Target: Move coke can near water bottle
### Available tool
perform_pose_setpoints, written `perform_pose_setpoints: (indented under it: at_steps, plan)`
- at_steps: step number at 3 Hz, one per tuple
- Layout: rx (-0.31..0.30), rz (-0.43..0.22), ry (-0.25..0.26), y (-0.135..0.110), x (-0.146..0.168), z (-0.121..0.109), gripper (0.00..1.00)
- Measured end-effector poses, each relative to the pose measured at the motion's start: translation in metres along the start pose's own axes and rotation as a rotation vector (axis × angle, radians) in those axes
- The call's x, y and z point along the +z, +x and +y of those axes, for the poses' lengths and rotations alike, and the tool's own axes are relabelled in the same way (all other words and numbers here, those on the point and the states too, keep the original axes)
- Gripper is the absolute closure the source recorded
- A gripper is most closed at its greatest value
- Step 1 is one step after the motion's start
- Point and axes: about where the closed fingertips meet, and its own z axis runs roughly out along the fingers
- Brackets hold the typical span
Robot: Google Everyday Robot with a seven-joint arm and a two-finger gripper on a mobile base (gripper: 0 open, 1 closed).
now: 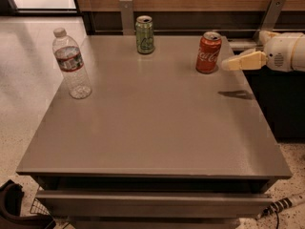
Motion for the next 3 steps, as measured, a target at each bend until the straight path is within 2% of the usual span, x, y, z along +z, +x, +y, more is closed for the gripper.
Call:
perform_pose_setpoints:
  at_steps: [1, 2, 3]
  plan:
    - [0.077, -0.056, -0.075, 0.021, 0.032, -0.005, 0.00]
    - [0.103, -0.111, -0.139, 0.025, 0.056, -0.003, 0.00]
    - [0.093, -0.147, -0.169, 0.017, 0.068, -0.002, 0.00]
